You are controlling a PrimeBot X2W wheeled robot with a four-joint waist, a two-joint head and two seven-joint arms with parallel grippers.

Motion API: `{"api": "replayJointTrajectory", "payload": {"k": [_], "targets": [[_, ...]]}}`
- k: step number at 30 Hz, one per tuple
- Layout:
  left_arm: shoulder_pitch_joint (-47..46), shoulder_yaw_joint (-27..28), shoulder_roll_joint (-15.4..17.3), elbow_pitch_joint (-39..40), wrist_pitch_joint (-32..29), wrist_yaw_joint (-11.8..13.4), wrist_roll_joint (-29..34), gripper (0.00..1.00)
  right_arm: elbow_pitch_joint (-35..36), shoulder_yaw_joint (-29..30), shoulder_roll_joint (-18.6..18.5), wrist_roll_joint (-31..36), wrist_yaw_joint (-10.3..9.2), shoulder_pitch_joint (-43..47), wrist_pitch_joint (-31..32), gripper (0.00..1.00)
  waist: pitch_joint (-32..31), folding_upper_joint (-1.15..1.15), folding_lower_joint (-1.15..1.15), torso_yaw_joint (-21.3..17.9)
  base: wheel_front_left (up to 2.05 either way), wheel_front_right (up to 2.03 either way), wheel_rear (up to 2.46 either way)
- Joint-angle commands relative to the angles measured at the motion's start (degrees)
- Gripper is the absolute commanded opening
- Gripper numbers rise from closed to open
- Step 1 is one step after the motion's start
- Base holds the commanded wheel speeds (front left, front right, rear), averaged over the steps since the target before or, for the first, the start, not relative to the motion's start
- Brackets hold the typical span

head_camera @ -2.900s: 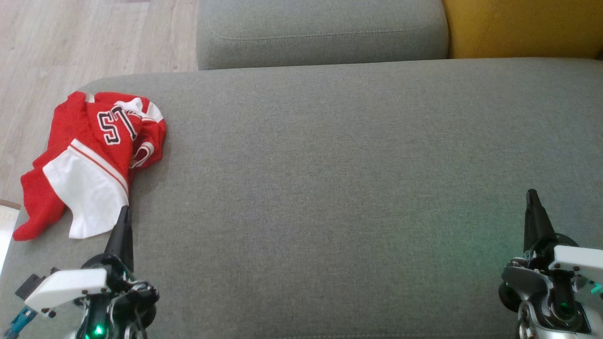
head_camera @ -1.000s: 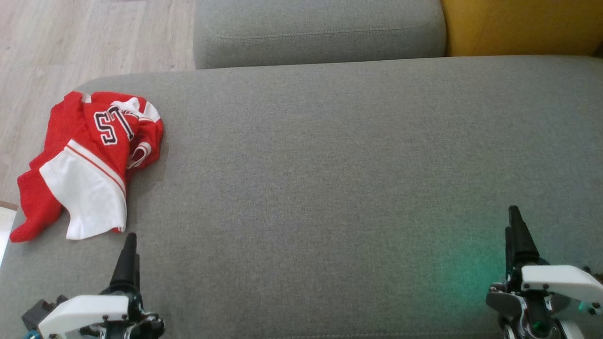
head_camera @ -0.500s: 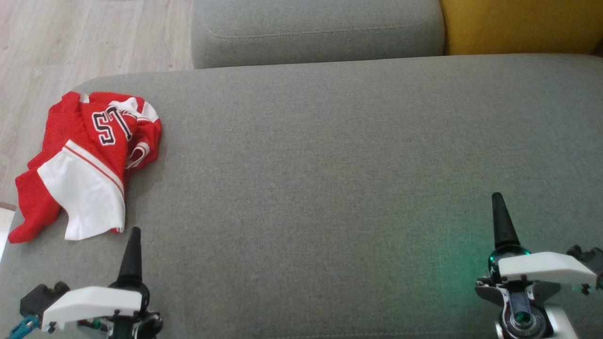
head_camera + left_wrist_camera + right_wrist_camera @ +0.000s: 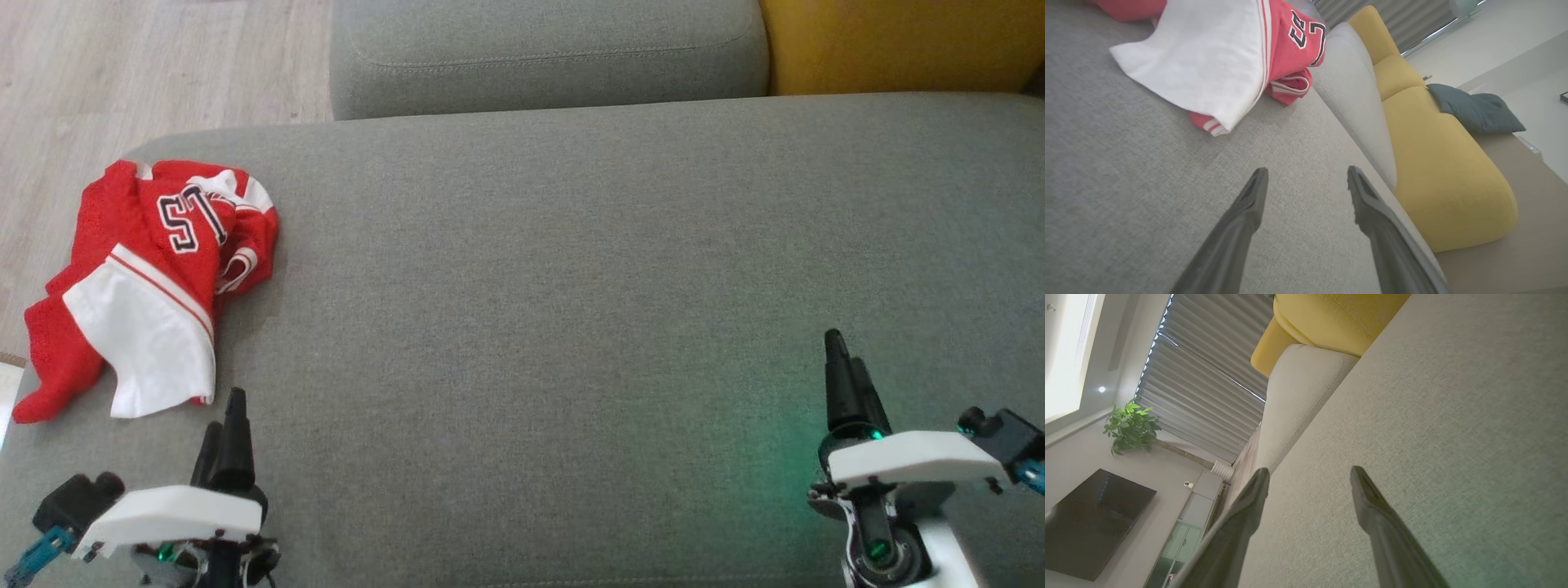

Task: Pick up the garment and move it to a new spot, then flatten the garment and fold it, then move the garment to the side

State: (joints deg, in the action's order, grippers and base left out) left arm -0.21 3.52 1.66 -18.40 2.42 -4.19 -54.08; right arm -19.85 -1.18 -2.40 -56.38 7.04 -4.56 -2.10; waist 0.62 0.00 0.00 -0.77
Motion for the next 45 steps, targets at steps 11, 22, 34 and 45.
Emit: {"api": "replayJointTrajectory", "payload": {"k": [11, 22, 34, 45], "targets": [[-2.7, 0.2, 1.6, 1.5, 2.6, 2.4, 10.4, 1.0, -1.1, -3.1, -0.4, 10.4, 0.24, -4.8, -2.8, 1.0, -0.2, 0.0, 0.0, -0.4, 0.0, 0.0, 0.0], [-2.5, -0.4, 2.1, 2.2, 4.4, 3.7, 18.3, 1.0, -2.1, -3.8, -0.4, 18.8, 0.28, -5.6, -4.7, 1.0, -0.4, 0.0, 0.0, -0.6, 0.0, 0.0, 0.0], [-2.4, -1.5, 2.6, 3.7, 6.2, 4.9, 26.4, 1.0, -0.1, -3.3, -0.3, 26.6, 0.32, -5.7, -6.5, 1.0, -0.4, 0.0, 0.0, -0.9, 0.0, 0.0, 0.0], [-2.2, -2.4, 2.8, 4.2, 8.1, 6.4, 34.0, 1.0, 0.1, -4.1, -0.4, 33.6, 0.35, -5.8, -8.4, 1.0, -0.6, 0.0, 0.0, -1.1, 0.0, 0.0, 0.0]]}}
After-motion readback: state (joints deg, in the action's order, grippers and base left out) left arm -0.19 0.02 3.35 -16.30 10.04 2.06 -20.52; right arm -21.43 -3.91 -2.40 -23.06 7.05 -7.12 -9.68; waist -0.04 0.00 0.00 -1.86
